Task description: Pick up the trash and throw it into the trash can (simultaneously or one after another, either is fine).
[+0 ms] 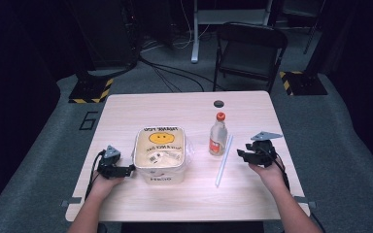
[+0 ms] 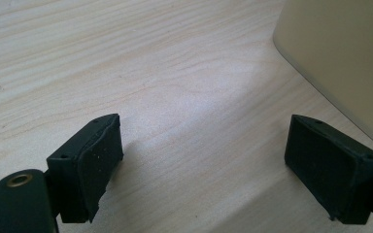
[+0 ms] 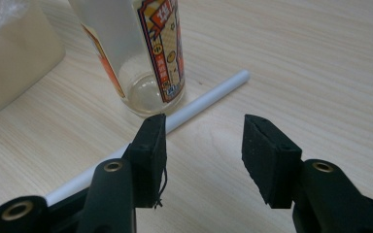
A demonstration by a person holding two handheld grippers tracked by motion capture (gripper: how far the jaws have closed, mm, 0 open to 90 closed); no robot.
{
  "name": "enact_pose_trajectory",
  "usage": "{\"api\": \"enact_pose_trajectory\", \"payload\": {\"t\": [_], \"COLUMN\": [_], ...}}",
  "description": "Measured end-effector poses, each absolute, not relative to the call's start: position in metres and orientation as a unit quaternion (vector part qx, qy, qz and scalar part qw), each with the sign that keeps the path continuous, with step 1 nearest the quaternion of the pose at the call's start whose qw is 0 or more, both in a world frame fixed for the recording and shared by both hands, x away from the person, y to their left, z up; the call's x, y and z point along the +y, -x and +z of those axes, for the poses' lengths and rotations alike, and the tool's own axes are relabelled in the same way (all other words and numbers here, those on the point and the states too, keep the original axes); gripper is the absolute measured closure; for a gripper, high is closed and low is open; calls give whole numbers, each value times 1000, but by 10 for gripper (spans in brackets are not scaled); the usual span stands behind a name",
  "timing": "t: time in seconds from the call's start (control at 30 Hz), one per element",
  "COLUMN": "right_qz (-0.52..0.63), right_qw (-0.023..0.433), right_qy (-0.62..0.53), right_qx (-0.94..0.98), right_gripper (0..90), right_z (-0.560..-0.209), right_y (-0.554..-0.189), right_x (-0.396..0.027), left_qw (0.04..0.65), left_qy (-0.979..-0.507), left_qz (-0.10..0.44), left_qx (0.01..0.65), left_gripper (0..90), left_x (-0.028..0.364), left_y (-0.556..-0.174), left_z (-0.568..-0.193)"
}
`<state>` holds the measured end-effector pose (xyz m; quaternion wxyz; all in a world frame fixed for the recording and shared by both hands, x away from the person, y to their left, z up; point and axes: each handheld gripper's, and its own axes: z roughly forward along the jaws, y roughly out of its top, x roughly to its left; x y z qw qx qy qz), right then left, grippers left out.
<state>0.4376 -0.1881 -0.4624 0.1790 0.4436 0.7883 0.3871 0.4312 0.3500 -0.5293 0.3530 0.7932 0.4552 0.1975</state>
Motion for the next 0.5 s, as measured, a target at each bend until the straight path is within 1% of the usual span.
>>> {"api": "enact_pose_trajectory", "payload": {"t": [0.3,0.5], "right_qz": [396,403], "right_qw": [191,192], "right_qy": [-423,-412], "right_qx": [793,794], "right_gripper": [487,506], "right_z": [-443,-433], "right_y": [-438,-439], "right_x": [-182,-179], "left_qw": [353,354], "left_qy": [-793,-792], "left_qz": [197,196], "left_qx": [455,457], "left_gripper": [135,135], "left_x": [350,350], "left_y": [-431,-431], "left_z": [-529,-529]}}
